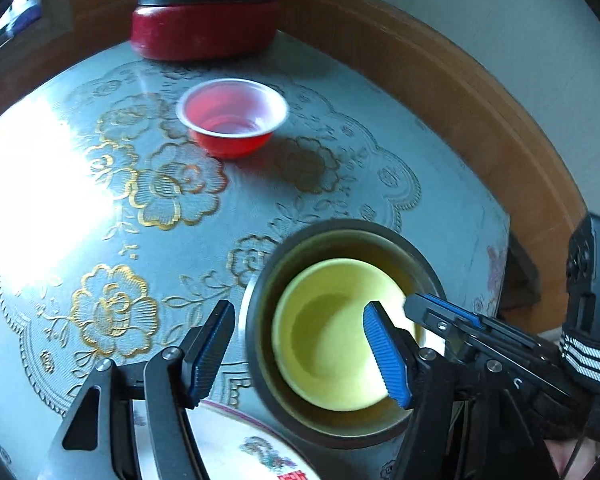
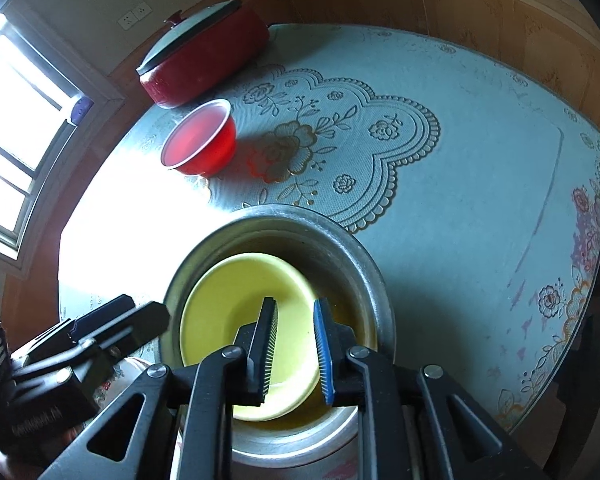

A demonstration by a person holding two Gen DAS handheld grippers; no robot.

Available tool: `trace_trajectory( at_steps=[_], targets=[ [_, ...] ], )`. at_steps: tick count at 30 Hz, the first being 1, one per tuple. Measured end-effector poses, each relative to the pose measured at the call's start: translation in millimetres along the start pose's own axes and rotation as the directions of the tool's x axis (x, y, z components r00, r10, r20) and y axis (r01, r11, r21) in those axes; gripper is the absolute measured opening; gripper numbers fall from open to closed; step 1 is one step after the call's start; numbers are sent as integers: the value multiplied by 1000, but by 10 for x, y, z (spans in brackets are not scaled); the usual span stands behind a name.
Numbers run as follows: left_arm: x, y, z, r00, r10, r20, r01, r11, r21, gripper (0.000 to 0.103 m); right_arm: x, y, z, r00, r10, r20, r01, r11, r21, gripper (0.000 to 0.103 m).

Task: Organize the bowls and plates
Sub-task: 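Open both grippers and release the yellow bowl inside the steel bowl, then move both grippers to the rim of the red plastic bowl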

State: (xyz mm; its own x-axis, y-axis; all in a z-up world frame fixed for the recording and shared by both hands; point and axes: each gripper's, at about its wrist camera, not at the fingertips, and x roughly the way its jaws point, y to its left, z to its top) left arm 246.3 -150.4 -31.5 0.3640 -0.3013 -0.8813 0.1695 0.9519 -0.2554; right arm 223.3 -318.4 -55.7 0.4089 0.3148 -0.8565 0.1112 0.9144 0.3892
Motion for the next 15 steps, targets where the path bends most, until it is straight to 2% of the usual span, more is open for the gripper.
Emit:
trace_trajectory(
  at_steps=[8, 11, 15],
  targets=[
    [-62, 222, -15, 995, 93, 26, -92, 995, -40, 69, -9, 90, -1, 1000, 26, -9, -26, 999, -25, 18],
    [-79, 306, -25, 994, 102, 25, -101, 993, -64, 74, -3, 131, 4, 999, 35, -25, -36, 999, -36, 23],
    [-102, 416, -7, 994, 107, 25, -104, 989, -101, 74, -10, 175, 22, 998, 53, -30, -54, 997, -54, 24]
  ],
)
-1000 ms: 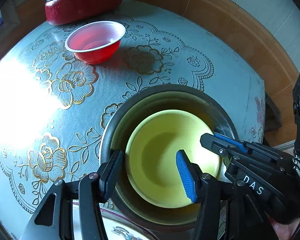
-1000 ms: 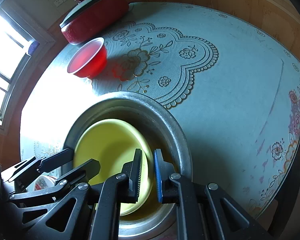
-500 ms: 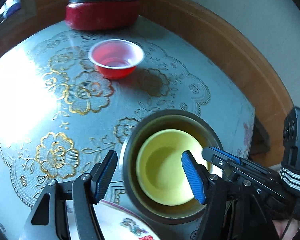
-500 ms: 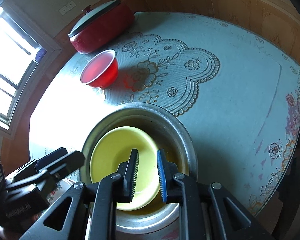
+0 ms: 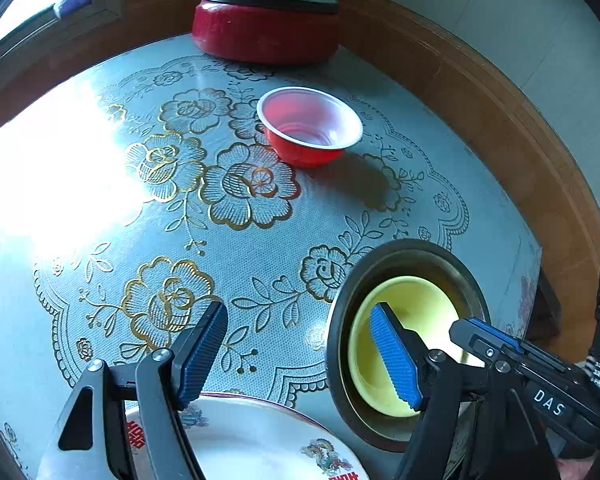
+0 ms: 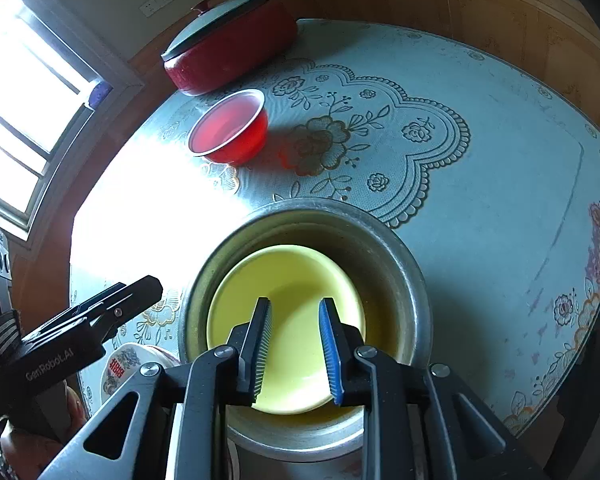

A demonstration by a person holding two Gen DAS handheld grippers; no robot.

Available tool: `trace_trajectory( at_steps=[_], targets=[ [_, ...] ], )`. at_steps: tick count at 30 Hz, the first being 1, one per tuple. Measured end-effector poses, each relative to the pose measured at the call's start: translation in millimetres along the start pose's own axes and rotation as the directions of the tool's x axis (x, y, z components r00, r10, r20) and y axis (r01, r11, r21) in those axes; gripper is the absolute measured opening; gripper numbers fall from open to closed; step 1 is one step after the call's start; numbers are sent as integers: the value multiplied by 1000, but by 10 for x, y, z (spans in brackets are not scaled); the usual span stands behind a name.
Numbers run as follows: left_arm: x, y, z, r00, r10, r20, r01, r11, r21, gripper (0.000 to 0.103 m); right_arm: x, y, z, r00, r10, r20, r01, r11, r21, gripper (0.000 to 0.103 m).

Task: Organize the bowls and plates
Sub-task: 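Move both grippers to the rim of the red plastic bowl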

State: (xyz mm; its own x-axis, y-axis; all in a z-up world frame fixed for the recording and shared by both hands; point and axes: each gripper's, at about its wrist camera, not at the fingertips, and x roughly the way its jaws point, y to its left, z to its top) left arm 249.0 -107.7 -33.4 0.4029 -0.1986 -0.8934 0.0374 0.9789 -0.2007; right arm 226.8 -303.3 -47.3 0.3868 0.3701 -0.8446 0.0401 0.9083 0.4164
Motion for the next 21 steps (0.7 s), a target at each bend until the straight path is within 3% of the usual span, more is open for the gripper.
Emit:
trace_trajectory(
  at_steps=[11, 21],
  targets=[
    [6, 145, 121, 996, 87, 16, -87, 995, -44, 76, -25, 25, 282, 1000, 18, 15, -17, 999, -39, 25],
    [80, 177, 256, 989, 149, 13, -148, 988, -46, 80, 60, 91, 771, 1000, 4, 9, -2, 993, -118, 27]
  ],
)
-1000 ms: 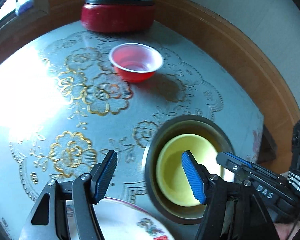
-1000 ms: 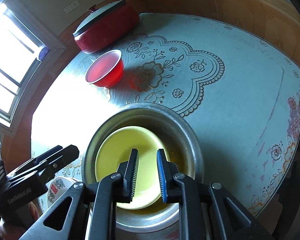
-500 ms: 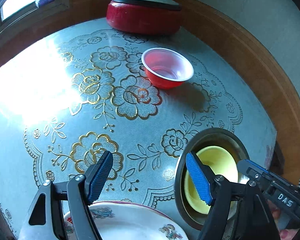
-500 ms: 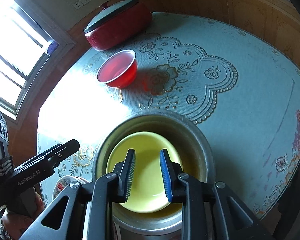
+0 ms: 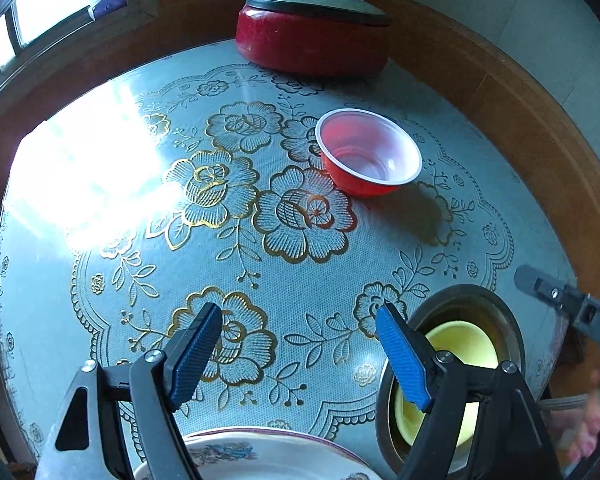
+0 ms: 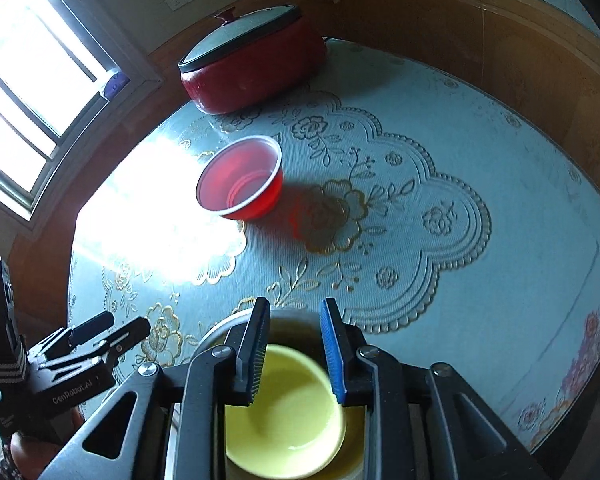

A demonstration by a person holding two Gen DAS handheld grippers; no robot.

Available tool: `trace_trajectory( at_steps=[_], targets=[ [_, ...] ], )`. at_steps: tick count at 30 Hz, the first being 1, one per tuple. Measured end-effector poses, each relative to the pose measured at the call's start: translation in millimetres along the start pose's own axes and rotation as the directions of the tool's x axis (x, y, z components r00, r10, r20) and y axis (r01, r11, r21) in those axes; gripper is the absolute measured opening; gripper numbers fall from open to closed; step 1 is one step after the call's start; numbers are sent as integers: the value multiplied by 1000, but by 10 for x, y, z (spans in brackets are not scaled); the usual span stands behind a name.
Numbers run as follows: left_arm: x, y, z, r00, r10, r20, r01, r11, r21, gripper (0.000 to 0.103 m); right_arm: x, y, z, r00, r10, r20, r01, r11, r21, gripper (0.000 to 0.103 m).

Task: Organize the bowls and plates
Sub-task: 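Move both grippers to the rim of the red plastic bowl, then close both grippers on the red bowl's rim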

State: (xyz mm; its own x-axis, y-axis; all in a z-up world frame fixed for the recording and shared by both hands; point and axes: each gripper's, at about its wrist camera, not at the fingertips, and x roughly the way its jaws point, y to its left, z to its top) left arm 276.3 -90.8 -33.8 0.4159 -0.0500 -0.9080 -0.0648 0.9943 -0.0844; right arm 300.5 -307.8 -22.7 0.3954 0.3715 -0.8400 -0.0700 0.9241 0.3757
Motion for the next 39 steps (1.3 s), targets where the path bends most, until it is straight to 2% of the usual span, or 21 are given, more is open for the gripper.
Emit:
trace_trajectory(
  at_steps=[3, 6, 10, 16, 23, 34, 39],
  targets=[
    [46, 10, 49, 1000, 9, -7, -9, 1000, -10, 80, 71, -20, 182, 1000, 2, -7, -2, 1000, -18, 31],
    [90, 28, 91, 1000, 16, -8, -16, 1000, -25, 82, 175, -40, 356, 999, 38, -31, -39, 999, -34, 31],
    [167, 58, 155, 1000, 22, -13, -23, 998, -54, 84, 288, -59, 549, 999, 27, -45, -29, 998, -55, 31],
    [260, 87, 262, 1000, 20, -13, -21, 996, -91, 84, 494, -22, 849, 995, 79, -57, -83, 994, -69, 33],
    [342, 131, 367, 1000, 18, 3, -17, 991, -130, 84, 896, 51, 1150, 992, 48, -119, -58, 995, -85, 33],
    [522, 141, 571, 999, 31, -5, -32, 986, -166, 84, 1340, 15, 1381, 982, 88, -165, -91, 996, -10, 33],
    [574, 82, 634, 1000, 20, 1, -20, 988, -153, 84, 1446, -43, 1355, 977, 102, -185, -104, 995, -1, 18]
  ],
)
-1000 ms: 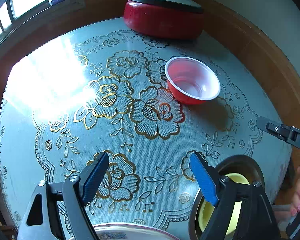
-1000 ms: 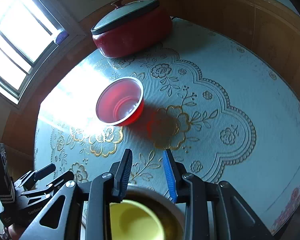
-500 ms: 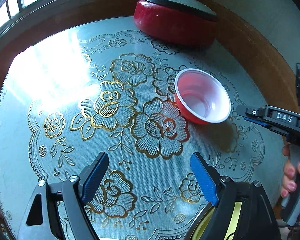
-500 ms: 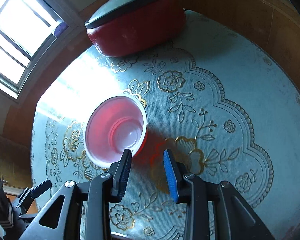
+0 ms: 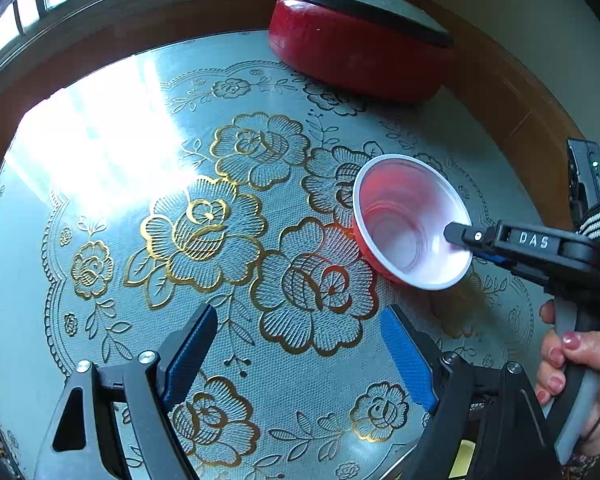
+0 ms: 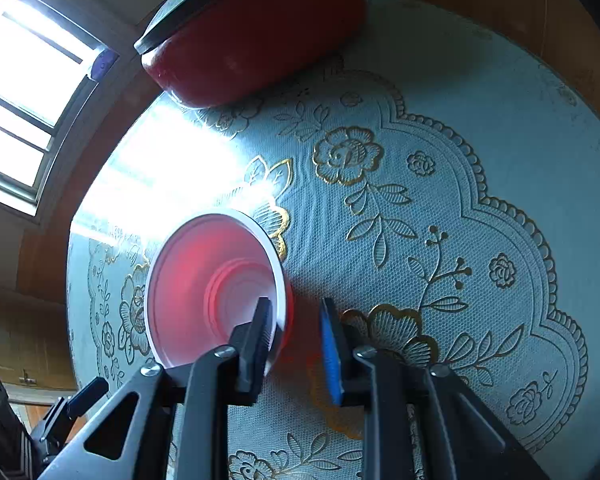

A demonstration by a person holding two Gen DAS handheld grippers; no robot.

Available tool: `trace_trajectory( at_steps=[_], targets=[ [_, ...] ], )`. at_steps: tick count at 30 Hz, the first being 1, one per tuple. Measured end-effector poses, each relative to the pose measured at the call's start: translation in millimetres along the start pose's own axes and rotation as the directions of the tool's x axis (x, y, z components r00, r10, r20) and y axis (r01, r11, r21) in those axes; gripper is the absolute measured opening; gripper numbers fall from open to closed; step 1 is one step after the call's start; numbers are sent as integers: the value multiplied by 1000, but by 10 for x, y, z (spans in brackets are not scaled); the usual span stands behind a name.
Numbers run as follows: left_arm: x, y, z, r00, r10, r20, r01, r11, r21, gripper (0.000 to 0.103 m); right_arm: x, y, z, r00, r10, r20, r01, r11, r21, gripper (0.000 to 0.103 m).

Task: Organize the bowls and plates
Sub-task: 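Close both grippers on the red bowl's rim, then lift the red bowl with both grippers over the steel bowl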

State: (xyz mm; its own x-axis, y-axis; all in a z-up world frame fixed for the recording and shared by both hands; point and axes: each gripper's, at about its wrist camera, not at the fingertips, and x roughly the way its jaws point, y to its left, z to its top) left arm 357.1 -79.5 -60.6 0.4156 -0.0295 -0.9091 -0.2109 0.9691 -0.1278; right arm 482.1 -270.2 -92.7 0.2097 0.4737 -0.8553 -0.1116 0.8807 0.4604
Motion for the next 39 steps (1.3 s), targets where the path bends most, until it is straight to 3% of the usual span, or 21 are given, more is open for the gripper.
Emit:
trace_trajectory(
  at_steps=[9, 17, 20, 22, 26, 28, 39],
  targets=[
    [100, -116, 123, 996, -83, 25, 84, 996, -24, 84, -55, -49, -222, 1000, 18, -1, -18, 999, -32, 13],
    [291, -266, 261, 997, -75, 24, 75, 997, 34, 82, -129, -38, -419, 1000, -16, -2, 16, 997, -78, 13],
    [409, -312, 287, 999, -54, -1, 54, 996, 69, 67, -126, -109, -459, 1000, -21, -7, 21, 998, -67, 13],
    [477, -324, 309, 996, -83, -26, 85, 994, 74, 49, -135, -131, -504, 1000, -27, -7, 26, 998, -58, 13],
    [555, -361, 295, 991, -126, -50, 130, 987, 92, 28, -188, -157, -496, 1000, -24, -5, 24, 999, -42, 13],
    [564, -399, 269, 990, -131, -50, 136, 984, 113, 13, -176, -129, -465, 1000, -17, -1, 17, 999, -38, 13],
    [312, -431, 178, 989, -145, 19, 139, 976, 165, 9, -336, 9, -436, 999, -29, 33, 31, 997, -73, 10]
  ],
)
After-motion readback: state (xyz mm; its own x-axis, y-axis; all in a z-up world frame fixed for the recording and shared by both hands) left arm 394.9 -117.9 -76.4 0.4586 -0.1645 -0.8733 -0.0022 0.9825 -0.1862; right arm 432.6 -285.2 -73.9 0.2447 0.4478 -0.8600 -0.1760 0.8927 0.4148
